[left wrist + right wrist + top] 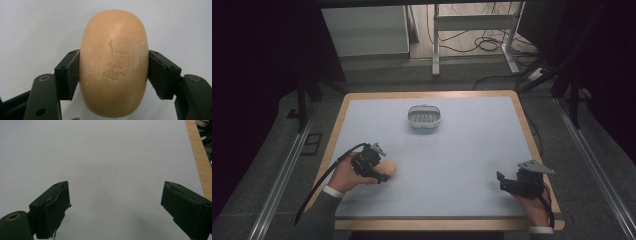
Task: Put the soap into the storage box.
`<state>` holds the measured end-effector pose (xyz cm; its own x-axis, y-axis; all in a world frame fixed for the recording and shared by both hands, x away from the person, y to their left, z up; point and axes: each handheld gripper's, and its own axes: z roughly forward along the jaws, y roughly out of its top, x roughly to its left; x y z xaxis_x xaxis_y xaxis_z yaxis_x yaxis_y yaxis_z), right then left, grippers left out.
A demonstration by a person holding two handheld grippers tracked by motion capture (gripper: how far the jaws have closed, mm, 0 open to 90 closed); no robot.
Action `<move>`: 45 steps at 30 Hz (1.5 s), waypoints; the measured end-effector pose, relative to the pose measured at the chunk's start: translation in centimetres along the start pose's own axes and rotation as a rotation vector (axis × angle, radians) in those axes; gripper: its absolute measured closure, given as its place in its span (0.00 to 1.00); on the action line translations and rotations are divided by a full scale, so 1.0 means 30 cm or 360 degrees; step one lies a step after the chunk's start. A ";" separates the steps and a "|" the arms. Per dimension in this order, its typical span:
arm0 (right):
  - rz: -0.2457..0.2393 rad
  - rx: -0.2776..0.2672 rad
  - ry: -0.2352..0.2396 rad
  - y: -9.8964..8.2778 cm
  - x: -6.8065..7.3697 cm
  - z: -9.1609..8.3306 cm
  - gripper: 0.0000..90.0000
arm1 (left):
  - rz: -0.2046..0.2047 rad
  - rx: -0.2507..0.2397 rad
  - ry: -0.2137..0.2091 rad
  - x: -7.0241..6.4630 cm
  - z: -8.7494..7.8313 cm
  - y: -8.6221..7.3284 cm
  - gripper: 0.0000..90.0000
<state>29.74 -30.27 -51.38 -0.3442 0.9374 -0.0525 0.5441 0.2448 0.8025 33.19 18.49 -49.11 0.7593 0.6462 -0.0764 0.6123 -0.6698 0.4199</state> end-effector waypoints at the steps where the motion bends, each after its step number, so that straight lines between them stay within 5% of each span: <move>1: -0.0003 -0.0003 0.0002 0.001 0.002 0.000 0.09 | 0.0004 0.0003 -0.0002 0.000 0.001 0.007 0.36; 45: -0.0011 -0.0009 -0.0005 0.000 -0.002 -0.003 0.09 | 0.0024 -0.0058 0.0011 0.028 -0.024 0.151 0.36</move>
<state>29.70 -30.34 -51.33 -0.3453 0.9366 -0.0599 0.5375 0.2497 0.8054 36.45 16.26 -46.61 0.7668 0.6388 -0.0634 0.5922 -0.6658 0.4538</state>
